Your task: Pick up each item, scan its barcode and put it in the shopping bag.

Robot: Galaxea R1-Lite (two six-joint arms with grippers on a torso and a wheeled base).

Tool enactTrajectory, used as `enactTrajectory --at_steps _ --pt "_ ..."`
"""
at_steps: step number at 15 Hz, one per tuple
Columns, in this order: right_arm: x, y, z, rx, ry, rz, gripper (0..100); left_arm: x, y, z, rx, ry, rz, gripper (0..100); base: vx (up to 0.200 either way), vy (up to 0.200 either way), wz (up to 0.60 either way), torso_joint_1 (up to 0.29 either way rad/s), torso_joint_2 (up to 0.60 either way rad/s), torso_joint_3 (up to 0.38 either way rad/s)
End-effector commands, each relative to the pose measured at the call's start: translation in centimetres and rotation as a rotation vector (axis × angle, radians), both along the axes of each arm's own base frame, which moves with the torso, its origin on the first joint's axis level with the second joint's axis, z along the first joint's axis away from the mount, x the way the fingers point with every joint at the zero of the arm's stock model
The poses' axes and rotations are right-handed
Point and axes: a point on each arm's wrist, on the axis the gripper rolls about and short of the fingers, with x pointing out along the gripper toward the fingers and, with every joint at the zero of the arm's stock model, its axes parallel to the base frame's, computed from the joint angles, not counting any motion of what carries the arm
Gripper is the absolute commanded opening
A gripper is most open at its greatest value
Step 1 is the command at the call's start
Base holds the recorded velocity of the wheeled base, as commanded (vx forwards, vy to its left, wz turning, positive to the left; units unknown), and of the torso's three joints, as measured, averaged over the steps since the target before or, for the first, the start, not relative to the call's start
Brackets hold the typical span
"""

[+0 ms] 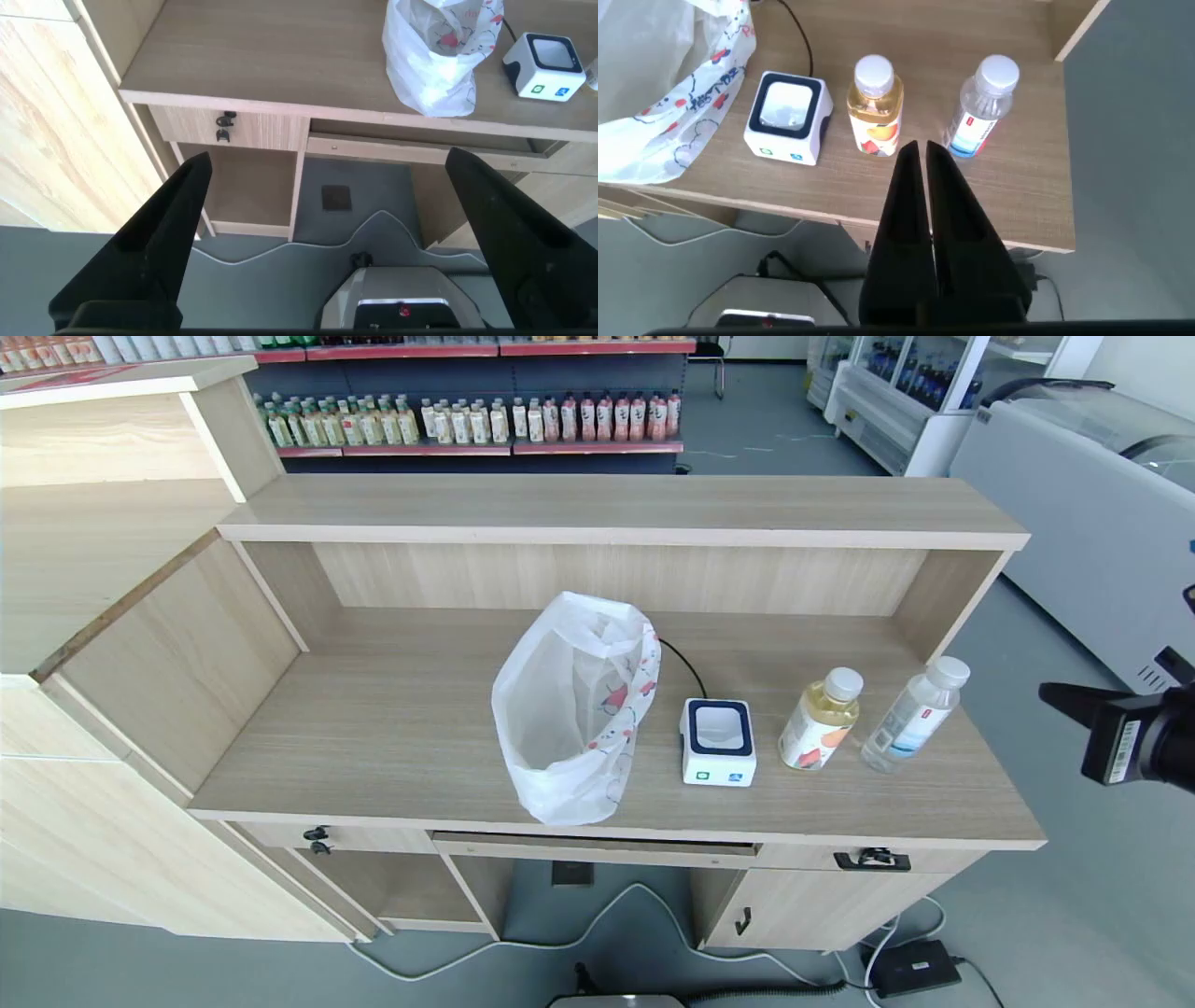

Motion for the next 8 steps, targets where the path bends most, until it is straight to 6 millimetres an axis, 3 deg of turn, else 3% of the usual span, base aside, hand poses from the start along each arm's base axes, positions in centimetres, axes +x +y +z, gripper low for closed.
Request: enactTrajectory --at_steps 1,5,8 --pt "2.5 0.3 -3.4 -0.005 0.127 0.024 100 0.0 0.0 0.0 0.000 0.000 0.001 100 0.000 0.000 0.00 0.000 0.00 0.000" --pt "4.4 0.2 -6.3 -0.004 0.182 0.016 100 0.0 0.0 0.0 0.000 0.000 0.001 100 0.000 0.000 0.00 0.000 0.00 0.000" --pt "7.0 0.5 -8.7 0.008 0.162 0.025 100 0.0 0.0 0.0 0.000 0.000 0.001 100 0.000 0.000 0.00 0.000 0.00 0.000"
